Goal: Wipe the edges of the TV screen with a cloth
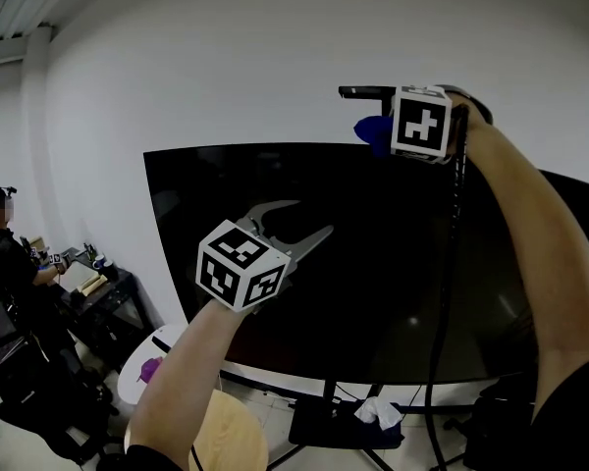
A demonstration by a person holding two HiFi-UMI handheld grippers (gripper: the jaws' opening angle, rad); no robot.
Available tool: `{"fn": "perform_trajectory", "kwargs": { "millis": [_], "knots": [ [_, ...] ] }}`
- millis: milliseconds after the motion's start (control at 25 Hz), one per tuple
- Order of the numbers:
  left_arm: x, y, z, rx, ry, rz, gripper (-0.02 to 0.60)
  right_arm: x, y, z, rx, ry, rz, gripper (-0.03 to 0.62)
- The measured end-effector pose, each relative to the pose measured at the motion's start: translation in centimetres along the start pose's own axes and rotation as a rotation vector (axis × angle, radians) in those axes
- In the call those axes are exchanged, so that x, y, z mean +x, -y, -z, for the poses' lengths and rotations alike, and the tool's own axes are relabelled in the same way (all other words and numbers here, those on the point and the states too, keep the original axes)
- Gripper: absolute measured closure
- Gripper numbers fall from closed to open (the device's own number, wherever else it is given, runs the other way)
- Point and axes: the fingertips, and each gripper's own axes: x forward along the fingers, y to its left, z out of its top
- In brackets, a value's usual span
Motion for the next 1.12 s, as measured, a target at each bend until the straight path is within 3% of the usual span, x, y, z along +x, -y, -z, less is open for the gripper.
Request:
{"fn": "perform_trajectory", "kwargs": {
  "millis": [720, 1120],
  "knots": [
    [-11.5, -13.3, 4.9, 0.03, 0.005, 0.058, 0.359, 3.5, -0.1, -17.8, 0.049, -0.002, 0.016, 0.456],
    [-17.3, -19.0, 8.3, -0.012, 0.005, 0.046, 0.359, 5.9, -0.3, -28.2, 0.028, 0.018, -0.015, 0.456]
  ]
}}
